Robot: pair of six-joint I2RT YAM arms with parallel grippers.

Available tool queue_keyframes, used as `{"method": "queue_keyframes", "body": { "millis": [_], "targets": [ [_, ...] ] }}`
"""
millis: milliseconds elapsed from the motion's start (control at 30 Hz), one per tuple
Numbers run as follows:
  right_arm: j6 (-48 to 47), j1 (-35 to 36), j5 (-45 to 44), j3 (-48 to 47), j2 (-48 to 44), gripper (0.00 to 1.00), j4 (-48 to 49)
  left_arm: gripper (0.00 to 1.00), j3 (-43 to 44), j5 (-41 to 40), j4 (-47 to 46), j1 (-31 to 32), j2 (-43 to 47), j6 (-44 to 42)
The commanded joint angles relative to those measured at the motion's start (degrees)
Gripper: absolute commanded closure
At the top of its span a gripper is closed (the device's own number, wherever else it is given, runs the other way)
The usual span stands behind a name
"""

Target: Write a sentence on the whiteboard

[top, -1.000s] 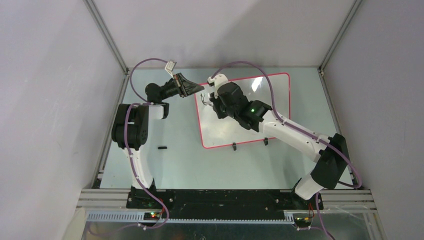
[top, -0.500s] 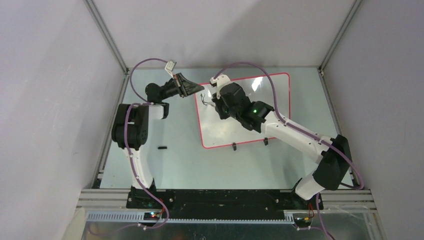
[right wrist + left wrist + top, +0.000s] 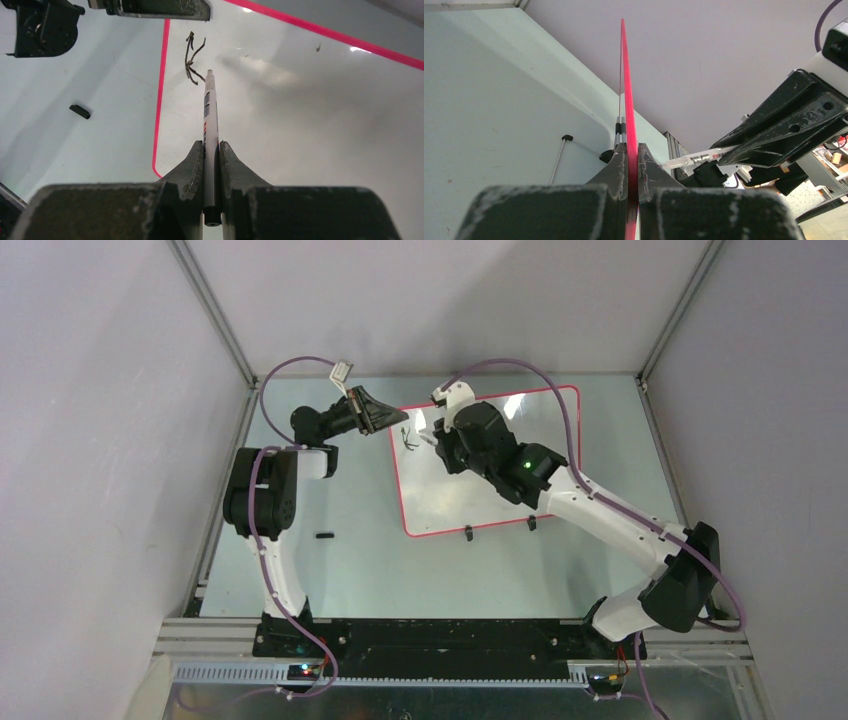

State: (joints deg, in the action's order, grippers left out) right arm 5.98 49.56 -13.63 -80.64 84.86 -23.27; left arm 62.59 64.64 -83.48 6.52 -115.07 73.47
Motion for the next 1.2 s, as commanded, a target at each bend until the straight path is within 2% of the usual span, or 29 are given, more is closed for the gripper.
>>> {"method": "queue_keyframes", "body": {
  "millis": [0, 467, 967, 1033, 1167],
  "targets": [
    [-0.5, -0.17, -0.5, -0.05, -2.15, 1.0, 3.18, 1.0, 0.51, 1.32, -4.32, 1.59, 3.6, -0.35],
    [-2.44, -0.68, -2.28, 8.59, -5.68, 1.0, 14.1, 1.0, 1.08, 1.28, -4.39, 1.61, 2.92, 0.11],
    [-0.13, 0.04, -2.57, 10.93, -6.05, 1.0, 18.03, 1.0, 1.09, 1.38, -4.33, 1.58, 2.88, 0.2],
    [1.03, 0.73, -4.96, 10.94, -5.99, 1.0, 18.92, 1.0, 1.05, 1.39, -4.32, 1.56, 2.93, 0.18],
    [5.17, 4.99, -20.09, 10.86, -4.82, 1.0, 22.27, 1.0, 0.96, 1.39, -4.32, 1.52, 3.05, 0.1]
  ]
}}
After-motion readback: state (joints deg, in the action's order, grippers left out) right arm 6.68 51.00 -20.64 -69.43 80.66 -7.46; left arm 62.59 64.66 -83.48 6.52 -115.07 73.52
